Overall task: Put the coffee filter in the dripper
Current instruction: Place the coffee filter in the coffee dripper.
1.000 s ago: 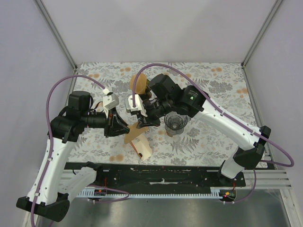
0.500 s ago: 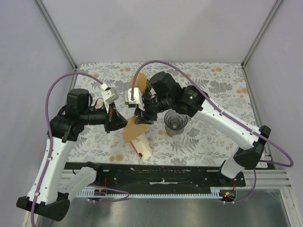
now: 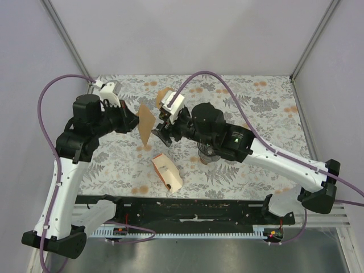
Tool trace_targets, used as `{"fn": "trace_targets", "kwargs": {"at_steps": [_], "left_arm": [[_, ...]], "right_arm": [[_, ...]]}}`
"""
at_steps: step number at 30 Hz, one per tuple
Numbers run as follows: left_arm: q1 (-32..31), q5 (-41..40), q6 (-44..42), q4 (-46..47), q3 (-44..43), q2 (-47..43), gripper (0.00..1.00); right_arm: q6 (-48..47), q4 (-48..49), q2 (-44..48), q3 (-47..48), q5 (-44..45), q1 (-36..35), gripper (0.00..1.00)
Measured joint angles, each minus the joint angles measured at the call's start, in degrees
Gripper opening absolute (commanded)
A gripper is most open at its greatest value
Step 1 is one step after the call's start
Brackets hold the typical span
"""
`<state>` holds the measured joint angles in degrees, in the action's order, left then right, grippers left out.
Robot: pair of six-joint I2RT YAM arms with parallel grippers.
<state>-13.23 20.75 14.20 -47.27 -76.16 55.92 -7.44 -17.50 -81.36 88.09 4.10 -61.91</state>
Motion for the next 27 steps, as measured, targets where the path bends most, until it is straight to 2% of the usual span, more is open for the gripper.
{"fn": "trace_targets", "kwargs": {"at_steps": [5, 12, 16, 21, 24, 27], "left_arm": [[0.81, -3.45, 5.99, 0.76, -0.37, 0.04, 0.02], [1.27, -4.63, 10.54, 0.76, -0.37, 0.04, 0.02], [1.27, -4.63, 11.58, 0.76, -0.37, 0.04, 0.02], [1.27, -4.31, 12.15, 0.76, -0.37, 0.02, 0.02], [1.29, -4.24, 12.2, 1.16, -0.37, 0.02, 0.02], [1.29, -4.24, 12.2, 1.36, -0.37, 0.02, 0.02]], "right_arm": [[4.63, 8.61, -2.84, -0.94, 3.89, -3.98, 0.64], [9.44, 14.67, -9.49, 0.04, 4.98, -3.65, 0.58], [10.73, 15.15, -12.26, 1.7, 4.59, -3.67, 0.42], [11.54, 15.76, -13.22, 2.34, 4.87, -3.54, 0.32], [11.78, 15.78, -13.35, 2.47, 5.14, -3.48, 0.19], [12.0, 15.74, -13.35, 2.47, 5.38, -3.3, 0.14]]}}
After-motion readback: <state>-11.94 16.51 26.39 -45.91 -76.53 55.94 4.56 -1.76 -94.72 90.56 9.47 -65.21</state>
